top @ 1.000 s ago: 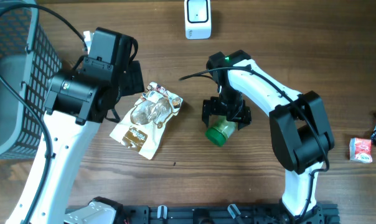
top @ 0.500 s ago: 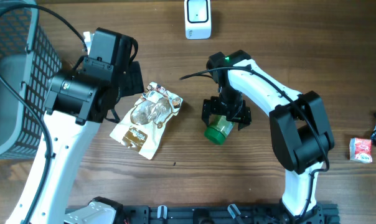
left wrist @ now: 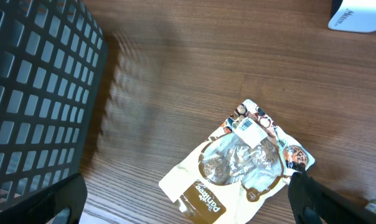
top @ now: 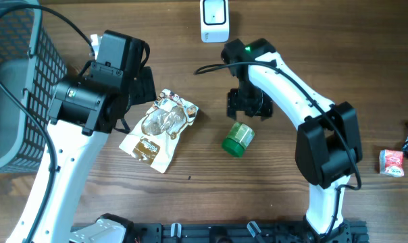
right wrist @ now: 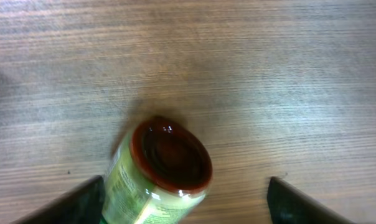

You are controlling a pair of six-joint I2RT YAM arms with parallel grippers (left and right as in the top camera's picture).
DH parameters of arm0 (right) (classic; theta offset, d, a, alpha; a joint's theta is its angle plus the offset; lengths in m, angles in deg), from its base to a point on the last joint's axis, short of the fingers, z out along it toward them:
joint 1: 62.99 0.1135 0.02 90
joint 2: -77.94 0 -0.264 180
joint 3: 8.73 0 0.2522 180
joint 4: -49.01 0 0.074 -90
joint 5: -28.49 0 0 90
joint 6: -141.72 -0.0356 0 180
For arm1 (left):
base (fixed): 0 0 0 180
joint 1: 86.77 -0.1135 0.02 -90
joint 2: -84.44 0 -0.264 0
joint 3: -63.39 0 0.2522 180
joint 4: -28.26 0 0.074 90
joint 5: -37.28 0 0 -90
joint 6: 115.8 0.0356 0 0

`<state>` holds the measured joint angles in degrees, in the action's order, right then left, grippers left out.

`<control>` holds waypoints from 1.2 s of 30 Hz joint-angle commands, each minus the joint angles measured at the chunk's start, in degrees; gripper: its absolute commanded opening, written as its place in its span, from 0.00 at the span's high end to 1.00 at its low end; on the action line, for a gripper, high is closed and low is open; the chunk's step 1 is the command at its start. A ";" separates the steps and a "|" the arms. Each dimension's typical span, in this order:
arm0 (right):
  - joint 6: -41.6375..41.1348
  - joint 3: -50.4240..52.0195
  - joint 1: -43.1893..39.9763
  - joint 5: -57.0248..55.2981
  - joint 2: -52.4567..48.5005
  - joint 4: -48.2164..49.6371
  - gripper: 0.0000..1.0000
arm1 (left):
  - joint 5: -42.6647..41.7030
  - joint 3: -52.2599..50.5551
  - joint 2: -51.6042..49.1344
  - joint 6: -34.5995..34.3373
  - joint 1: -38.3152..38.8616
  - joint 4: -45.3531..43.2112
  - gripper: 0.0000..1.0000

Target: Scan the item barcode

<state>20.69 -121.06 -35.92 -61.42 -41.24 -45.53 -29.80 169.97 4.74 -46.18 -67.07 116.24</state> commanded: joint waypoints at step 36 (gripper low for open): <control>-9.46 20.52 -2.51 4.02 3.89 19.37 0.95 | 3.78 -0.13 -0.28 0.66 -0.39 -2.21 0.00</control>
<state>6.40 -100.82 -38.67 -56.19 -37.46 -28.04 -27.02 169.95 4.72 -46.18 -67.07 114.25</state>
